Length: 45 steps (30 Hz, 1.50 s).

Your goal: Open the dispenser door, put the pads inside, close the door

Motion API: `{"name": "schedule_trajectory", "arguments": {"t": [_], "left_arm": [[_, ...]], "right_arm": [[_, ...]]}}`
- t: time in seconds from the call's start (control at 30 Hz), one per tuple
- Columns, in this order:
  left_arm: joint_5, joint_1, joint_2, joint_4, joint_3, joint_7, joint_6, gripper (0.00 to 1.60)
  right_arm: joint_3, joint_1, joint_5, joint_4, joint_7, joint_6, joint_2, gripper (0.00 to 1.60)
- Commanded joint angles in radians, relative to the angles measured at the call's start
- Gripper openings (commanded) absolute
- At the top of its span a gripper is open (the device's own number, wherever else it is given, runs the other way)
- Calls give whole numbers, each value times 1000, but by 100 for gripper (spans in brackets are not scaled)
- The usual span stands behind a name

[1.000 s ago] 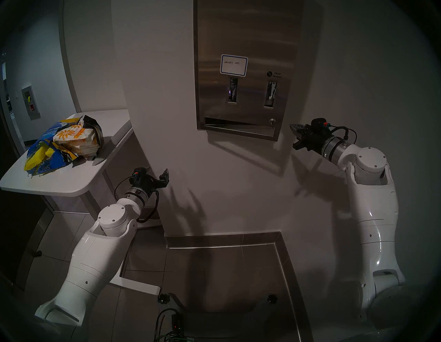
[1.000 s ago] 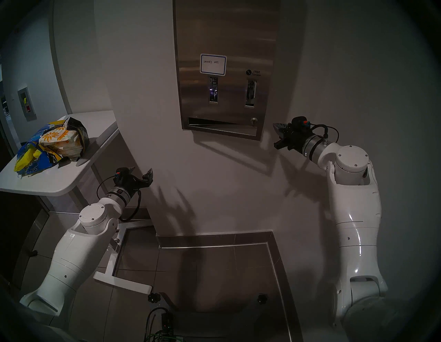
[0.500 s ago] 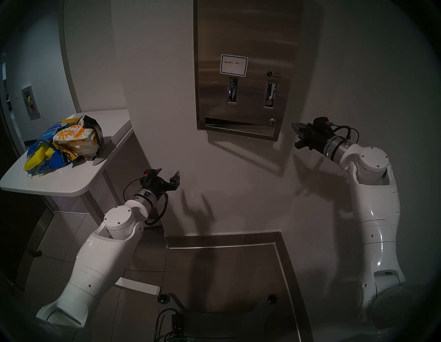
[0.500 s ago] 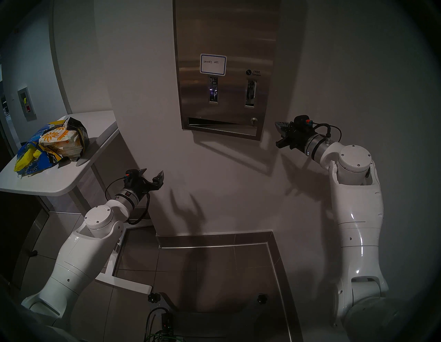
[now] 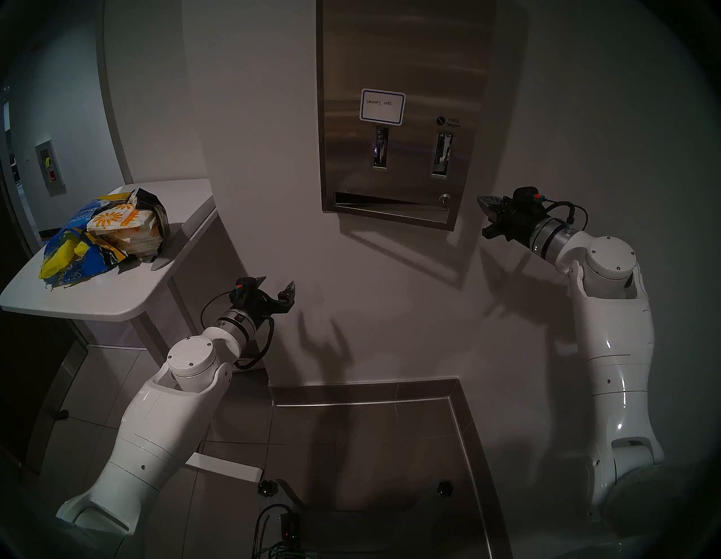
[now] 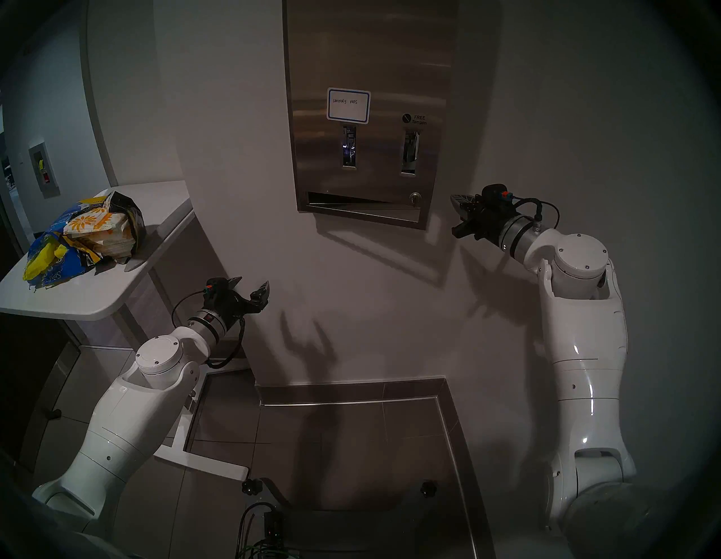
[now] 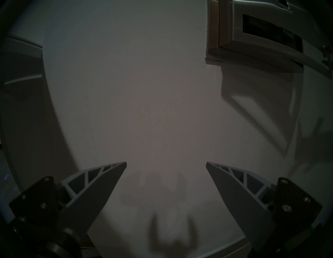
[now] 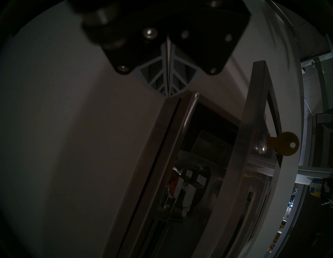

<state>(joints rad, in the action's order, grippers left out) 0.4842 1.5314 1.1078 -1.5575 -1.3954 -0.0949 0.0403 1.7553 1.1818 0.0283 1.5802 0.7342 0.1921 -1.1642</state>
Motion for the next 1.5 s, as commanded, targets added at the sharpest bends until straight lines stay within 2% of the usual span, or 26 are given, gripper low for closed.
{"name": "schedule_trajectory", "arguments": {"t": [0.0, 0.27, 0.8, 1.17, 1.47], "left_arm": [[0, -25, -2, -33, -10, 0, -9, 160], [1, -25, -2, -33, -10, 0, -9, 160], [2, -26, -4, -33, -9, 0, -8, 160], [3, -26, -4, -33, -9, 0, -8, 160], [3, -26, -4, -33, -9, 0, -8, 160]], "right_arm": [[-12, -74, 9, 12, 10, -19, 4, 0], [-33, -85, 19, 15, 38, -16, 8, 0], [-10, -86, 52, 86, 128, 27, 40, 0], [5, -85, 72, 134, 160, 84, 38, 0], [52, -84, 122, 185, 213, 173, 47, 0]]}}
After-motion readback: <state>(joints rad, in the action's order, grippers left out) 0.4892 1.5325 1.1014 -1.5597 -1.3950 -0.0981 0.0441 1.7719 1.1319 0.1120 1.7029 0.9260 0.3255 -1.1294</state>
